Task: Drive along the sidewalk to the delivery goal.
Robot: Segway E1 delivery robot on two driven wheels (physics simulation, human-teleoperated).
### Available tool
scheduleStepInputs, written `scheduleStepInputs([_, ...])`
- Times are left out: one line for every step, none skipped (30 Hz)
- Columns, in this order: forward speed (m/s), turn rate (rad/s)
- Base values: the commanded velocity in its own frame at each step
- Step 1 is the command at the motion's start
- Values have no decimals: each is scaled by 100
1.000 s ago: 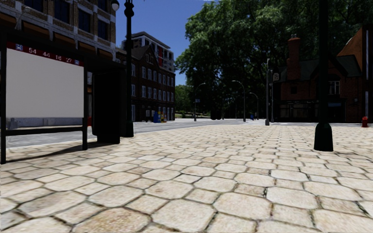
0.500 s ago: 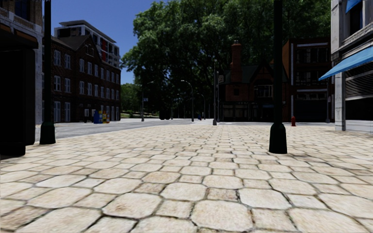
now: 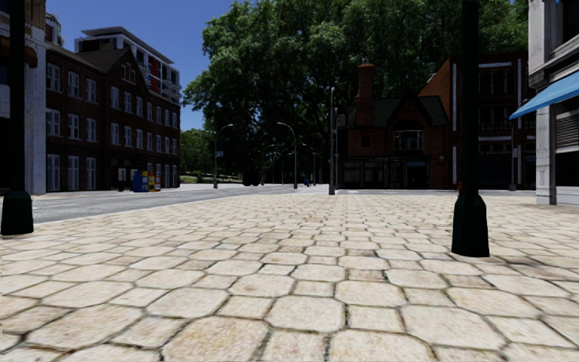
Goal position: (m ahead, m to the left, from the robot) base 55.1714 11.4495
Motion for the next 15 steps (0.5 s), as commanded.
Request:
scheduleStepInputs([200, 0])
scheduleStepInputs([200, 0])
scheduleStepInputs([200, 0])
scheduleStepInputs([200, 0])
scheduleStepInputs([200, 0])
scheduleStepInputs([200, 0])
scheduleStepInputs([200, 0])
scheduleStepInputs([200, 0])
scheduleStepInputs([200, 0])
scheduleStepInputs([200, 0])
scheduleStepInputs([200, 0])
scheduleStepInputs([200, 0])
scheduleStepInputs([200, 0])
scheduleStepInputs([200, 0])
scheduleStepInputs([200, 0])
